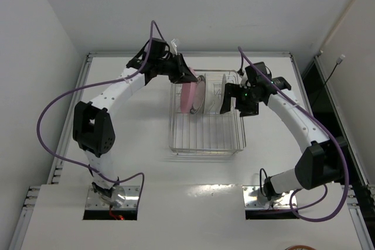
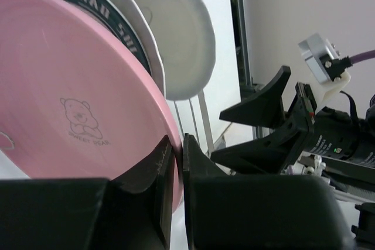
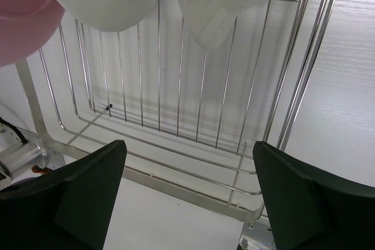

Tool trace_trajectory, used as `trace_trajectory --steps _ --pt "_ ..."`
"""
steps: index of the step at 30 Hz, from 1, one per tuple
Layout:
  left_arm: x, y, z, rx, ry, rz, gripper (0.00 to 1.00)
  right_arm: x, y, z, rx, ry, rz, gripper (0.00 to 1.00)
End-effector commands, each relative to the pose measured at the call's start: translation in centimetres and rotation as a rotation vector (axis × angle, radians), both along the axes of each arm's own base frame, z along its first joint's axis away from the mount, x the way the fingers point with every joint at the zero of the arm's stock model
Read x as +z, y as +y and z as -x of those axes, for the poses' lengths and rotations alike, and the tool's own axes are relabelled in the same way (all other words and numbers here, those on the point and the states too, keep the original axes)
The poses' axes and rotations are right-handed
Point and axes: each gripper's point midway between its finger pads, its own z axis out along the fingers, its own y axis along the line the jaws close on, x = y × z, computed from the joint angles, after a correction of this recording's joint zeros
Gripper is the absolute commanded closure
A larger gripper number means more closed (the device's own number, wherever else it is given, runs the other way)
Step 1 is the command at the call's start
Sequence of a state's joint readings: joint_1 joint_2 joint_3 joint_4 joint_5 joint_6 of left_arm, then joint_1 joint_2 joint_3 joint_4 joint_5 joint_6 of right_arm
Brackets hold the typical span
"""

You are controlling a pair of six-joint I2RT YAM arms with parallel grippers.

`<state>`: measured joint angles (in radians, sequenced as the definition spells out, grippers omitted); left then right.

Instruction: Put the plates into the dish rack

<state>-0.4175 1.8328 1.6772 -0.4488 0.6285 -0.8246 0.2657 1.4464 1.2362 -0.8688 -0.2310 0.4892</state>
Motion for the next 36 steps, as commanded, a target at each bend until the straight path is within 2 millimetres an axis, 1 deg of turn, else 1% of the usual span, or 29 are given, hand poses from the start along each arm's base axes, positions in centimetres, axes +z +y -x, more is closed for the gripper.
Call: trace_trajectory --steps 1,2,3,7,10,11,12,13,14,15,16,17,18,19,20,21,22,23,24,25,27,28,29,30,31,33,34,35,36 --pt "2.7 -0.4 -2.5 0.008 -0.148 0.089 1.0 0.8 -0.2 0.1 0.009 -0.032 -0.006 0.12" --pt "2.1 -0.5 -2.5 -0.001 -0.137 0.091 1.0 0.8 -0.2 0.1 0.009 -0.032 -0.006 0.12" --pt "1.9 -0.1 -2.9 0.015 -0.132 0.095 1.0 0.8 -0.5 0.0 0.0 -0.032 -0.006 0.12" --pt "-0.6 -0.2 -3.4 0.013 -0.093 0.072 1.0 0.8 -0.5 -0.1 0.008 -0.035 -0.002 0.12" --pt "-2.7 0.1 -2.7 0.006 -0.035 0.035 1.0 1.0 -0.8 -0.1 -0.002 -0.044 -0.004 0.12" --pt "-3.4 0.6 -2.7 0.015 -0.014 0.026 1.0 1.0 -0.8 -0.1 -0.002 -0.044 -0.004 0.12" --pt "-4.3 0.8 -2.1 0.016 0.008 0.017 1.0 1.0 -0.8 -0.1 -0.002 -0.044 -0.004 0.12" --pt "-4.1 0.9 -1.9 0.015 0.0 0.021 1.0 0.7 -0.8 0.1 -0.002 -0.034 -0.002 0.12" --pt "-5.0 1.1 -1.8 0.029 0.021 0.012 0.98 0.7 -0.7 0.2 0.003 -0.032 -0.009 0.12" --pt "-4.8 1.2 -1.5 0.029 0.017 0.014 0.96 0.7 -0.7 0.2 0.003 -0.032 -0.009 0.12" --pt "-4.8 1.2 -1.5 0.029 0.016 0.014 0.92 0.8 -0.6 0.0 0.003 -0.041 -0.012 0.12" --pt "-4.8 1.2 -1.5 0.029 0.016 0.014 0.86 0.8 -0.6 0.0 0.003 -0.041 -0.012 0.12" --pt "-5.0 1.3 -1.3 0.024 0.021 0.005 0.74 0.8 -0.6 0.0 0.003 -0.041 -0.012 0.12" --pt "-5.2 1.4 -1.2 0.018 0.021 -0.005 0.67 0.6 -0.5 0.0 0.007 -0.03 -0.017 0.12" --pt "-5.4 1.4 -1.0 0.017 0.031 -0.009 0.57 0.6 -0.5 0.0 0.007 -0.03 -0.017 0.12" --pt "-4.6 1.4 -1.2 0.017 0.024 -0.006 0.31 0.6 -0.5 0.0 0.007 -0.03 -0.017 0.12" --pt "-4.2 1.4 -1.3 0.013 0.011 -0.007 0.18 0.9 -0.4 -0.2 0.007 -0.04 -0.02 0.12" --pt "-3.0 1.3 -1.5 0.013 -0.015 0.003 0.04 0.8 -0.4 -0.5 0.007 -0.04 -0.02 0.12" --pt "-2.4 1.2 -1.6 0.013 -0.022 0.006 0.0 1.1 -0.3 -0.7 0.007 -0.049 -0.022 0.12" --pt "0.0 1.1 -2.0 0.009 -0.083 0.024 0.0 1.4 -0.4 -1.0 0.003 -0.061 -0.017 0.1" --pt "2.1 0.9 -2.5 0.01 -0.125 0.04 0.0 1.5 -0.6 -1.2 -0.004 -0.06 -0.004 0.09" --pt "4.9 0.8 -2.7 0.01 -0.187 0.065 0.0 1.8 -0.8 -1.3 -0.01 -0.064 0.006 0.09" --pt "6.2 0.8 -2.9 0.01 -0.214 0.076 0.0 2.2 -0.7 -1.5 -0.01 -0.077 0.003 0.09" --pt "7.2 0.8 -3.2 0.018 -0.24 0.082 0.0 2.1 -1.0 -1.4 -0.017 -0.071 0.016 0.08" --pt "9.6 0.8 -3.1 0.018 -0.292 0.103 0.0 2.5 -1.1 -1.6 -0.022 -0.079 0.023 0.08" --pt "12.3 1.4 -2.8 0.025 -0.356 0.12 0.0 3.2 -1.2 -2.1 -0.027 -0.102 0.025 0.05" --pt "13.4 1.9 -3.0 0.054 -0.396 0.112 0.0 3.4 -1.5 -2.1 -0.027 -0.105 0.03 0.01" --pt "15.2 2.7 -2.1 0.064 -0.464 0.095 0.0 4.6 -1.7 -2.5 -0.038 -0.14 0.039 0.01" --pt "16.1 3.4 -1.8 0.088 -0.499 0.072 0.0 5.0 -2.0 -2.6 -0.045 -0.145 0.05 0.01"
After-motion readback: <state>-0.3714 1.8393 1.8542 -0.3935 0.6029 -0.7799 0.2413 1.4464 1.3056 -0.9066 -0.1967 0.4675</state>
